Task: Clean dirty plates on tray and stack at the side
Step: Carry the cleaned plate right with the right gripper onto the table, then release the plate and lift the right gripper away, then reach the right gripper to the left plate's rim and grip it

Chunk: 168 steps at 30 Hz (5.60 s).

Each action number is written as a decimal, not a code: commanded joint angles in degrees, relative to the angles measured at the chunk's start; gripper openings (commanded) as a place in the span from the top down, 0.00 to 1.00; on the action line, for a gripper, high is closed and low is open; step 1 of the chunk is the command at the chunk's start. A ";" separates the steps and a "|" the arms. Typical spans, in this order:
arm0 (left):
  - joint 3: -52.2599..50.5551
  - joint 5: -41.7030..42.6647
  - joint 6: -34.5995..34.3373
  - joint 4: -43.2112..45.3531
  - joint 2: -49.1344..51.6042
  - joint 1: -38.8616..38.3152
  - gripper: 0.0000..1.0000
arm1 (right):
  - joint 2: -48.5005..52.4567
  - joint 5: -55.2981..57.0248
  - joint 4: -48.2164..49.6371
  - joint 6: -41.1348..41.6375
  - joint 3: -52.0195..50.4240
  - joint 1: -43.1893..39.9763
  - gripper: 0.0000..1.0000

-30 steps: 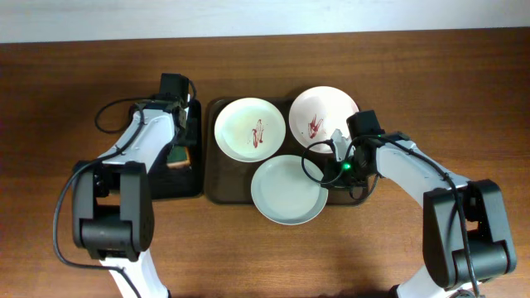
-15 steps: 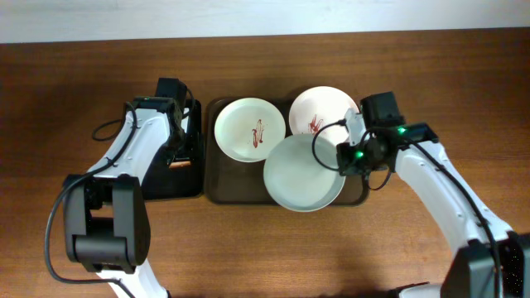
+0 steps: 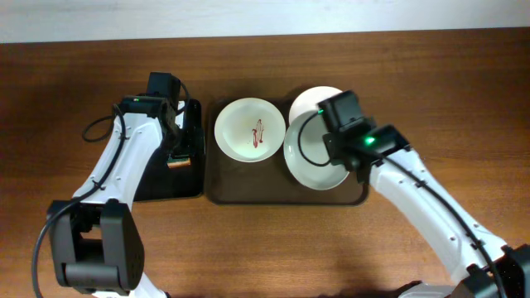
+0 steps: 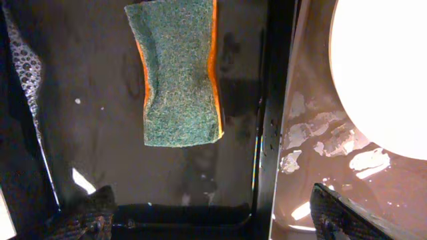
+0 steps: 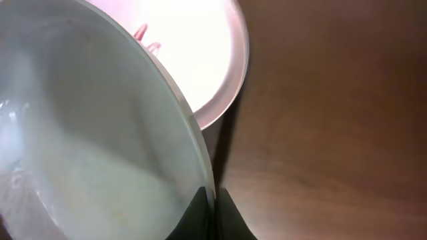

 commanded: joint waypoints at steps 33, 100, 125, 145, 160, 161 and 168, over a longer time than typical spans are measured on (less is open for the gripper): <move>-0.13 0.00 -0.50 0.28 -0.92 0.15 0.09 | -1.92 11.10 2.51 13.46 1.51 1.66 0.96; -0.13 0.20 -0.50 -0.55 -0.92 0.15 0.11 | 14.47 -33.66 1.03 12.33 -0.48 -59.78 0.14; -0.13 0.13 -0.48 -0.79 -0.92 0.15 0.11 | 11.65 -46.93 -3.54 5.75 8.90 -20.15 0.21; -0.13 0.02 -0.50 -0.79 -0.92 0.15 0.10 | 29.92 -37.81 17.31 36.50 8.90 2.91 0.46; -0.13 0.02 -0.48 -0.76 -0.92 0.15 0.10 | 32.94 -36.04 12.07 39.52 8.92 3.10 0.93; -0.13 0.02 -0.48 -0.76 -0.92 0.15 0.10 | 32.92 -36.06 11.43 39.52 8.92 3.10 0.96; -0.13 0.02 -0.48 -0.79 -0.92 0.15 0.10 | 30.69 -35.21 5.38 37.73 8.96 2.12 0.96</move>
